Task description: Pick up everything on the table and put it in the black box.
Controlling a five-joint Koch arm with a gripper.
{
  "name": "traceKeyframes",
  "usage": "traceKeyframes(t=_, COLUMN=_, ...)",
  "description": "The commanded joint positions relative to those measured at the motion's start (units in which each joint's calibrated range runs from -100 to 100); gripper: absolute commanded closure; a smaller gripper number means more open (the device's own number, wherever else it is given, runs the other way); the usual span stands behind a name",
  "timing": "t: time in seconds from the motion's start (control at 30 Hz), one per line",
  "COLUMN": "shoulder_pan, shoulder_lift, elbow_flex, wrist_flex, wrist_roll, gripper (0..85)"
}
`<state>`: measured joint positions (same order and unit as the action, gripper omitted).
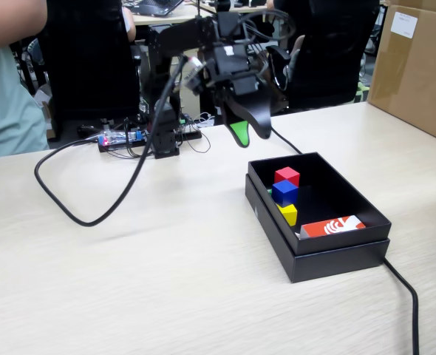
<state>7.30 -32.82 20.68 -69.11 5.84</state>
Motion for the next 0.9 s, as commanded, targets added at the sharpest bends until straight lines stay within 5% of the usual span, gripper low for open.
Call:
traceKeyframes(t=0.0, shoulder_pan=-3.91, shoulder_lift=-15.78, elbow_flex=-5.08, wrist_flex=5.39, wrist_roll=-3.27, gripper=39.4)
traceKeyframes(t=0.3, shoulder_pan=-12.11, shoulder_lift=-47.56, elbow_flex=-43.88, wrist_flex=25.0, wrist_roll=-10.6, gripper=37.4)
traceKeyframes(t=0.53, shoulder_pan=-11.72, shoulder_lift=-65.92, elbow_flex=-67.55, wrist_flex=33.38, wrist_roll=-10.45, gripper=37.2)
traceKeyframes(t=0.87, shoulder_pan=-11.43, shoulder_lift=-67.18, elbow_flex=-82.42, wrist_flex=45.65, wrist_roll=-9.82, gripper=35.5)
